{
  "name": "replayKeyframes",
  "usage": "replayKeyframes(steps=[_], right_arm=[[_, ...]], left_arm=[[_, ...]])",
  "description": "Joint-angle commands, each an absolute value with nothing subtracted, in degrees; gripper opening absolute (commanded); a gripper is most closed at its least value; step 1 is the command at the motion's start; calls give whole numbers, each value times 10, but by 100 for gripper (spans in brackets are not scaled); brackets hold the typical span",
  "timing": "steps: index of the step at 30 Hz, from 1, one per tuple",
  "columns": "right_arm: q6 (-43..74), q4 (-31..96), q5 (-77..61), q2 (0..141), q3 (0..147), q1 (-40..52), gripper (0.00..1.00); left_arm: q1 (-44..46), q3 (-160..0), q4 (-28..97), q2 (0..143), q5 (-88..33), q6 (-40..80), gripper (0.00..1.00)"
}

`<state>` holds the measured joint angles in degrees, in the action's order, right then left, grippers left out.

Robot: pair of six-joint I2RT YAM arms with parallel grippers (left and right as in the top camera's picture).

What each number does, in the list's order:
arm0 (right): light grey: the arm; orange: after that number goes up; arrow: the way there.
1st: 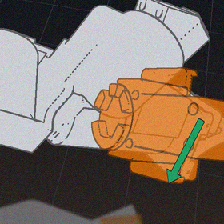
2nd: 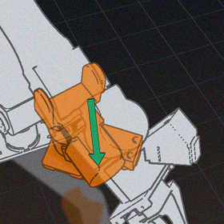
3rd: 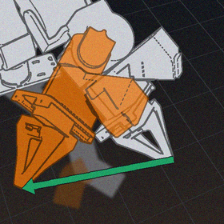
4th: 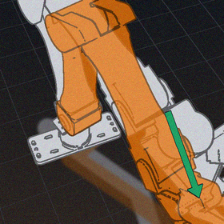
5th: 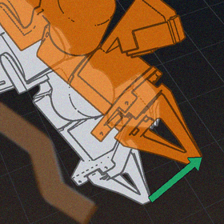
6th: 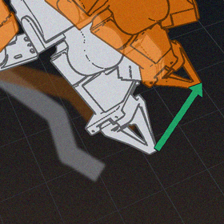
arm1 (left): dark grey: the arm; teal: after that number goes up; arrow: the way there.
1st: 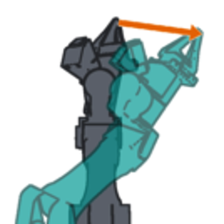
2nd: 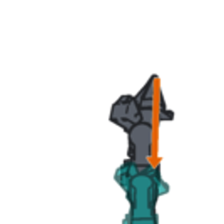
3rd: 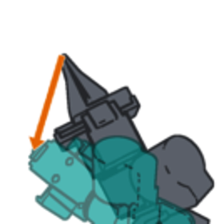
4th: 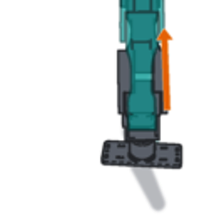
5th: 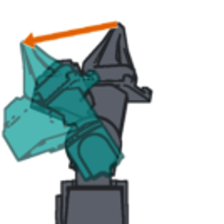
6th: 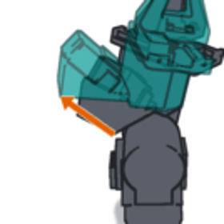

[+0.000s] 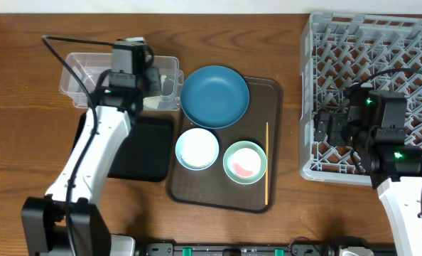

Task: Sort waste into correct bins and load items into the dishwasher rack
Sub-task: 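Move the wrapper with left gripper and drop it in clear bin, then grasp the pink cup from the green bowl with left gripper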

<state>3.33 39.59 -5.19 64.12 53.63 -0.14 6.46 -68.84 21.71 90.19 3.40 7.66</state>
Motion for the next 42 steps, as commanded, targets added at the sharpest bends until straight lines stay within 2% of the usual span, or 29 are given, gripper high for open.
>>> replayKeyframes(steps=[1, 3, 5, 10, 14, 21, 26, 31, 42], right_arm=[[42, 394, -54, 641, 547, 4, 99], [42, 394, -54, 641, 547, 4, 99], [42, 394, -54, 641, 547, 4, 99], [42, 394, -54, 641, 547, 4, 99], [43, 393, -54, 641, 547, 4, 99], [42, 391, -54, 641, 547, 4, 99], [42, 385, -54, 641, 547, 4, 99], [42, 386, -54, 641, 547, 4, 99], [43, 386, -54, 641, 547, 4, 99]], left_arm=[[54, -693, 218, 922, 46, 71, 22], [51, -693, 218, 925, 46, 71, 35], [51, -693, 218, 924, 46, 71, 40], [51, -693, 219, 914, 9, 71, 41], [55, -693, 232, 908, -79, 71, 42], [95, -692, 320, 908, -189, 69, 42], [148, -692, 406, 908, -195, 45, 54], [207, -692, 469, 908, -195, 45, 61], [336, -685, 438, 910, -195, 46, 63]])
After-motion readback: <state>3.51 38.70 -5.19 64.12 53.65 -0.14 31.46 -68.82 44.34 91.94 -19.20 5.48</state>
